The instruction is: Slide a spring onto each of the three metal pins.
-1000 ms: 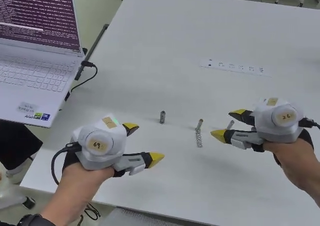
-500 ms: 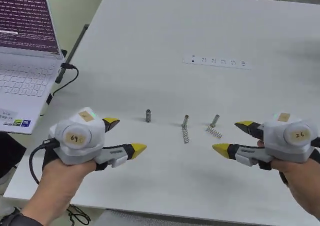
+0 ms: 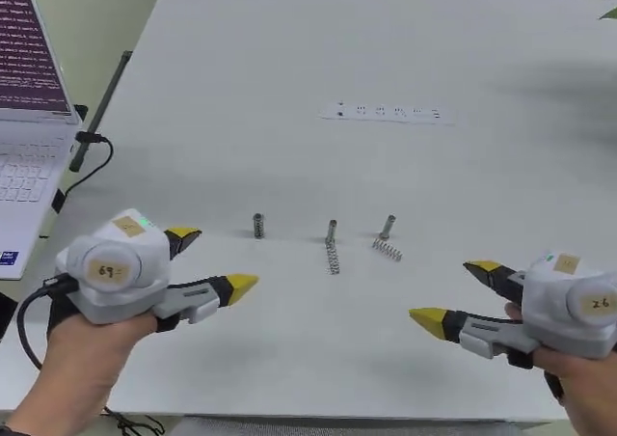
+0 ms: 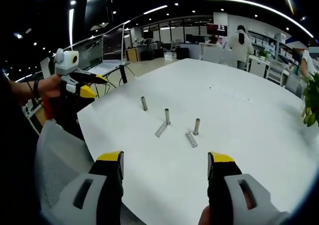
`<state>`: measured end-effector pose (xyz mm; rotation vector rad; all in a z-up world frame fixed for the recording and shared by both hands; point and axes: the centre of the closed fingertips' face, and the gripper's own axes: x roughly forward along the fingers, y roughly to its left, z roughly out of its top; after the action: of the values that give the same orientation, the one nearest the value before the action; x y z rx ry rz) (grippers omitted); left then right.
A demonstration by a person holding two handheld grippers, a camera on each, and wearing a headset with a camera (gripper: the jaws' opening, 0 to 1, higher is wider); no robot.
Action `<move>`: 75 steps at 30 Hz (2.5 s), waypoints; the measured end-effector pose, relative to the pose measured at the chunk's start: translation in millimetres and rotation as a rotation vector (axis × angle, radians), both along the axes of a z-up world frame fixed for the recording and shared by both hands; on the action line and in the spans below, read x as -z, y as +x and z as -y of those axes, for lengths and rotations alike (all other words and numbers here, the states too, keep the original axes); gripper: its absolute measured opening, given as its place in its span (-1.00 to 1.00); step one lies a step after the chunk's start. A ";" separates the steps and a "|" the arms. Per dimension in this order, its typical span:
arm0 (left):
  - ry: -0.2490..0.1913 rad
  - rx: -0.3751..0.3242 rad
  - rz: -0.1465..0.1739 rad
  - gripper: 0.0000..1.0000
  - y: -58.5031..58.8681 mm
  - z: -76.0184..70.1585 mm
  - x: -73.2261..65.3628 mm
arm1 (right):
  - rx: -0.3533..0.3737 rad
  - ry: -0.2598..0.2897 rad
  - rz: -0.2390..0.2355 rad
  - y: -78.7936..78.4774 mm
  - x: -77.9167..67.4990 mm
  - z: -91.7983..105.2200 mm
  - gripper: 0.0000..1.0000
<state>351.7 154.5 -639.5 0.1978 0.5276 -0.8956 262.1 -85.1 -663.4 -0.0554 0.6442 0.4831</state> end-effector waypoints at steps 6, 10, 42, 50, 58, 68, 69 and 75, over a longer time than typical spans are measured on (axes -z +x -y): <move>-0.002 0.008 -0.011 0.09 -1.4 6.6 0.1 | 0.009 0.011 -0.004 -3.3 0.0 -2.7 0.37; -0.003 0.014 -0.022 0.08 -1.4 13.4 2.6 | 0.015 0.018 -0.012 -4.2 1.8 -2.3 0.36; -0.015 0.127 -0.100 0.02 13.4 64.6 31.2 | 0.061 0.025 -0.012 -4.5 -2.2 3.8 0.36; -0.013 0.153 -0.122 0.01 10.8 81.4 38.4 | 0.061 0.020 -0.005 -5.5 -6.3 2.7 0.35; 0.000 0.171 -0.150 -0.01 12.7 94.3 54.5 | 0.067 0.024 -0.003 -8.3 -7.7 5.1 0.35; 0.033 0.162 -0.172 -0.04 17.8 106.3 77.3 | 0.074 0.018 0.000 -12.7 -10.0 9.3 0.33; 0.032 0.155 -0.177 -0.04 18.8 106.8 79.3 | 0.072 0.014 -0.002 -13.6 -9.7 9.6 0.33; 0.025 0.130 -0.202 -0.07 19.7 116.3 90.1 | 0.074 0.014 0.000 -16.6 -11.5 12.7 0.33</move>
<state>371.4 38.2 -729.6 0.1668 0.7202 -1.0421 245.5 -97.8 -652.0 -0.0178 0.6406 0.4158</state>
